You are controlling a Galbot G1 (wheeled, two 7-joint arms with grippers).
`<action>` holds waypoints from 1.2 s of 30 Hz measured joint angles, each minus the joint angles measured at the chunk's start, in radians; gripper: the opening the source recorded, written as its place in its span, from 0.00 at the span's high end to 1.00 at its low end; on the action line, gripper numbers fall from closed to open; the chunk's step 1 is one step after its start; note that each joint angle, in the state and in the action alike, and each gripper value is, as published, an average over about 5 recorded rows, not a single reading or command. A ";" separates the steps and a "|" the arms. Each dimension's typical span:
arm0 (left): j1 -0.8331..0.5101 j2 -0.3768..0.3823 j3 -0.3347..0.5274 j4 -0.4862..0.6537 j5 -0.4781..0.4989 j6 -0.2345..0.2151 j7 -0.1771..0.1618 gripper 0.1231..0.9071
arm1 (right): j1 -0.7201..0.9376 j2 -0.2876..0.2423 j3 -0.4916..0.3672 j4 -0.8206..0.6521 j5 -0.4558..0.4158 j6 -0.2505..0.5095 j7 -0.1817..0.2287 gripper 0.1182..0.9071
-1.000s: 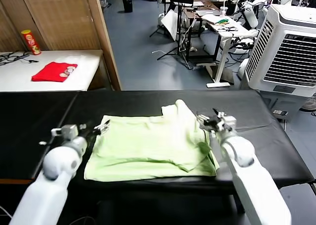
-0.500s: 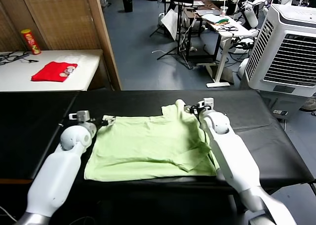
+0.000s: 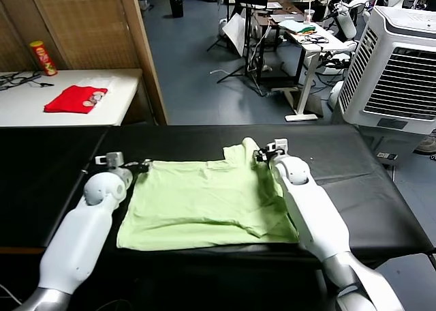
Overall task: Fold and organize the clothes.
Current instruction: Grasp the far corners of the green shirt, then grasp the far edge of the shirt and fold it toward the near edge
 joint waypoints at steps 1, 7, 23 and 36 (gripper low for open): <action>0.001 0.000 0.000 -0.001 0.001 -0.001 0.001 0.98 | -0.004 -0.001 0.003 0.005 0.003 0.009 0.003 0.99; 0.014 0.004 -0.013 -0.017 0.003 -0.007 0.003 0.99 | -0.039 -0.020 0.017 0.058 0.058 0.076 0.003 1.00; 0.282 0.112 -0.148 -0.374 -0.052 -0.034 -0.038 0.99 | -0.296 -0.191 0.082 0.468 0.155 0.006 0.012 1.00; 0.617 0.146 -0.306 -0.646 -0.046 -0.054 -0.045 0.99 | -0.504 -0.296 0.121 0.724 0.187 -0.108 0.055 1.00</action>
